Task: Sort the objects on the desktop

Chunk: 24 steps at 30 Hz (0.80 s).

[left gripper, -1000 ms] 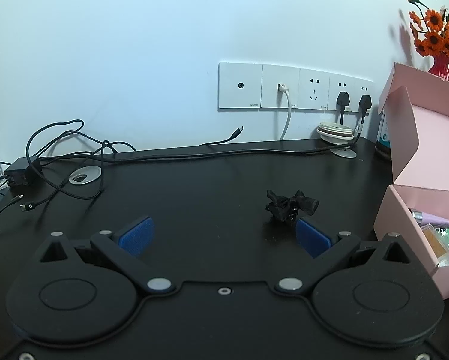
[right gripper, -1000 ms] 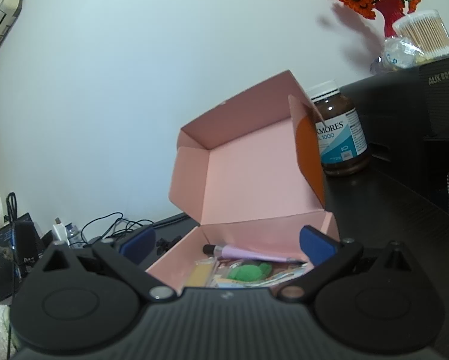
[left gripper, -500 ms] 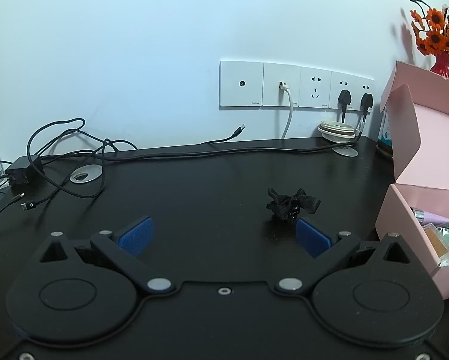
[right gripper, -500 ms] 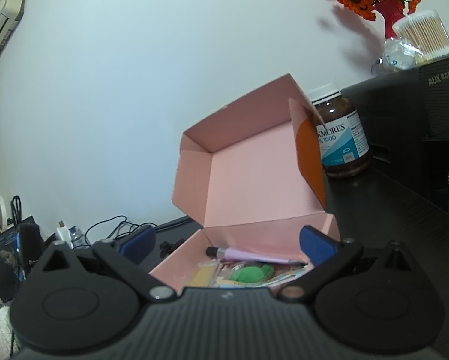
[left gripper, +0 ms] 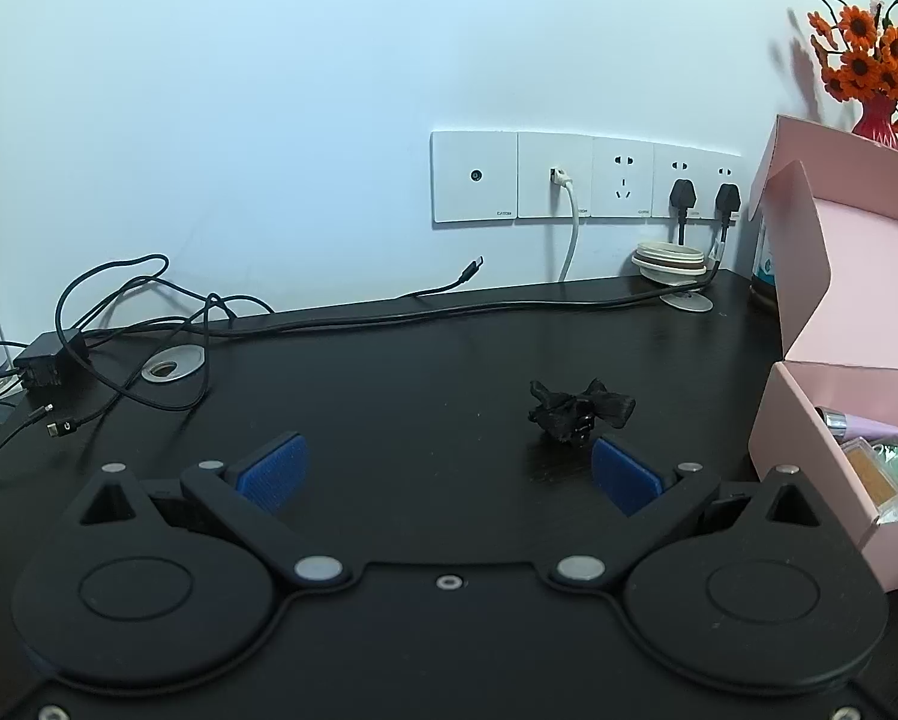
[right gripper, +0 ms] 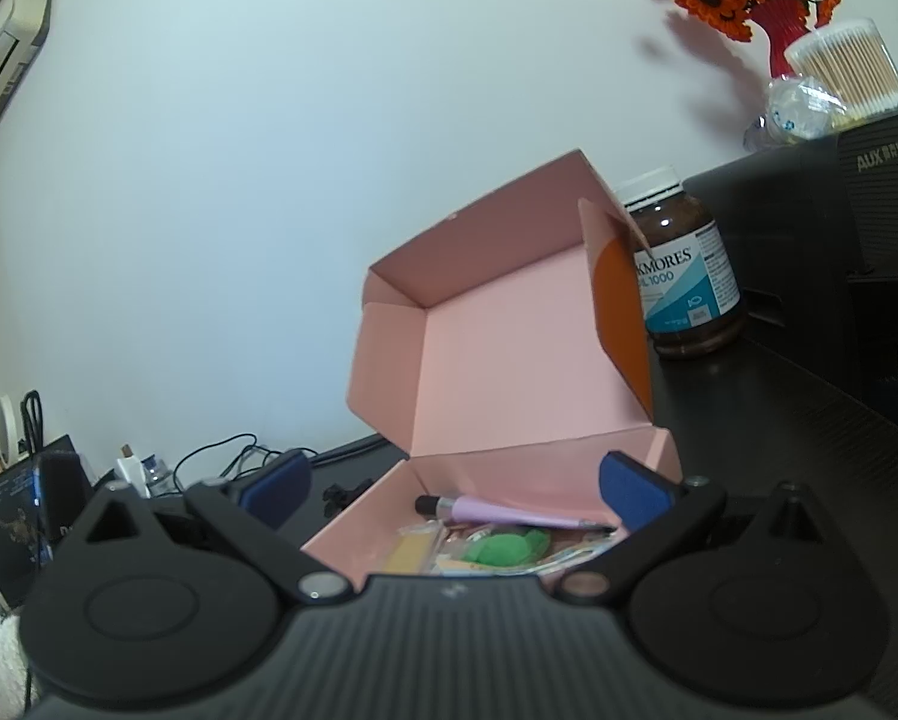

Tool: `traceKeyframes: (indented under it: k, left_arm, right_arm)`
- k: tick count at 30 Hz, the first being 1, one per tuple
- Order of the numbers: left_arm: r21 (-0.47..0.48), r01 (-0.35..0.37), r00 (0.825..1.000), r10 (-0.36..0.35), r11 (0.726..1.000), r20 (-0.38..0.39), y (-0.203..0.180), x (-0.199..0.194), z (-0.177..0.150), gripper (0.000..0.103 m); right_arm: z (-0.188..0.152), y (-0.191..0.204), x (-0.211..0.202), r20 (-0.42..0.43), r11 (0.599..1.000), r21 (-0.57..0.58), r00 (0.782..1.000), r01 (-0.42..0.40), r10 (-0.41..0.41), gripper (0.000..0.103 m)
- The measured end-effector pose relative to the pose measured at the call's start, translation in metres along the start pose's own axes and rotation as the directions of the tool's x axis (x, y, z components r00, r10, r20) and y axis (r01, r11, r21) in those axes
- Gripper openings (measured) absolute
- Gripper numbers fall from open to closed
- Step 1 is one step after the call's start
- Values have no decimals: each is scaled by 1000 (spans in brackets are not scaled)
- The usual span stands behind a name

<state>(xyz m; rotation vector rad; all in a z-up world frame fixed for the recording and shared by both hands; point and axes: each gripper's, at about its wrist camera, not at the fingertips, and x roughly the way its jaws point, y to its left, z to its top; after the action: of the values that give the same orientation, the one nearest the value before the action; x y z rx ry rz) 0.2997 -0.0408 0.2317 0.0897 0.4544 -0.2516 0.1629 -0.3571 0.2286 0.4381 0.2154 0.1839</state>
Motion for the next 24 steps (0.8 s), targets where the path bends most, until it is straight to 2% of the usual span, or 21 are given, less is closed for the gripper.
traceKeyframes:
  k: [24]
  left_arm:
    - [3,-1,1000,1,1000,10,1,-2,0,103]
  right_arm:
    - [-1,1,0,9,1000,2,1000,4,-4,102]
